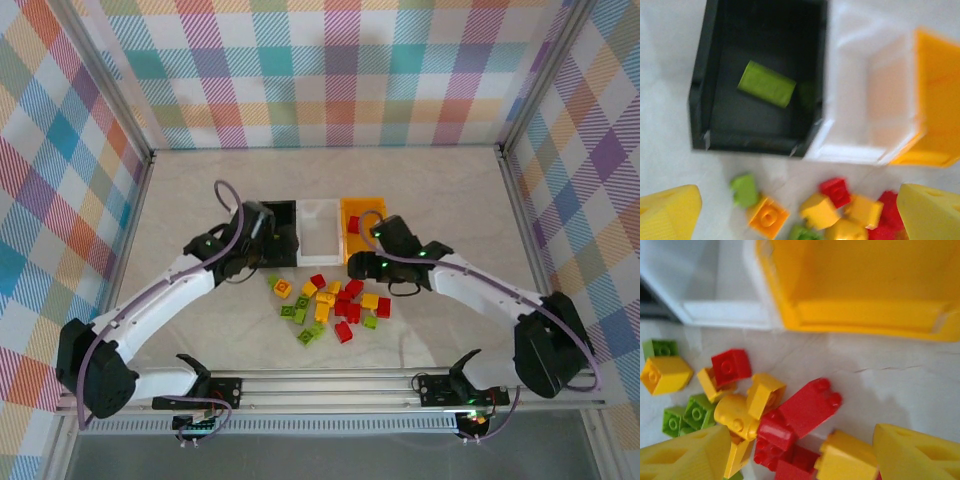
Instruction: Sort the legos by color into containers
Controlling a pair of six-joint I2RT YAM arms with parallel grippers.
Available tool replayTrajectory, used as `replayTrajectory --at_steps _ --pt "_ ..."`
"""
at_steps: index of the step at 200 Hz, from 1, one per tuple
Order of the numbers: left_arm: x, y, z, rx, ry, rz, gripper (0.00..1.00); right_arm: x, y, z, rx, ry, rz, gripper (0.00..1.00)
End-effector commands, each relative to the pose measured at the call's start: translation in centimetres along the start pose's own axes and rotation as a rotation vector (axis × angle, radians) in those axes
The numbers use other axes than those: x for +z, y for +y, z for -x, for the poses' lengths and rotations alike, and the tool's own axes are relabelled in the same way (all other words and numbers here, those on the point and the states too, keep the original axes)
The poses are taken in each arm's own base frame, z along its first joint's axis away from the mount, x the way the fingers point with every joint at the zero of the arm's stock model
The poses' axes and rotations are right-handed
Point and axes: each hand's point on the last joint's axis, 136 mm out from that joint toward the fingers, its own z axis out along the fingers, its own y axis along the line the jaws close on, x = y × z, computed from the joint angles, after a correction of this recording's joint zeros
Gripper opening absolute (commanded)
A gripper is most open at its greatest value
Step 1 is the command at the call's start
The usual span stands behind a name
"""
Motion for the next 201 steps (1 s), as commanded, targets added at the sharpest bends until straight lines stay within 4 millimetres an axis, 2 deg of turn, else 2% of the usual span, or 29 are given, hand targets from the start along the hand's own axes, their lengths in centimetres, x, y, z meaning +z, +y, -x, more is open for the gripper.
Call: replayTrajectory --at_steps 1,21,47,88,151,169,201 --pt "0.4 1.6 -2.8 -0.040 0.046 -0.003 1.00 1.8 0.8 0.1 -0.014 0.015 -0.007 0.76" --pt "0.2 3.2 -3.8 -0.045 0.039 0.026 1.00 3.4 0.1 0.1 0.049 0.023 -0.059 0.75" --pt "0.0 4.2 -4.4 -0.044 0.038 0.043 1.00 4.7 -0.9 0.1 0.141 0.017 -0.115 0.72" --pt "0.2 4.4 -4.8 -0.038 0.041 0.045 1.00 5.4 -1.0 0.0 0.254 0.010 -0.136 0.66" --pt "0.4 4.9 -5.0 -0.021 0.040 0.055 1.00 6.5 -1.3 -2.7 0.334 0.097 -0.200 0.62" --pt "0.4 5.0 -5.0 -0.018 0.037 0.059 1.00 6.7 -1.6 -3.2 0.344 0.119 -0.224 0.58" --pt "0.3 5.0 -5.1 -0.017 0.040 0.054 1.00 6.3 -1.6 -3.2 0.347 0.099 -0.213 0.42"
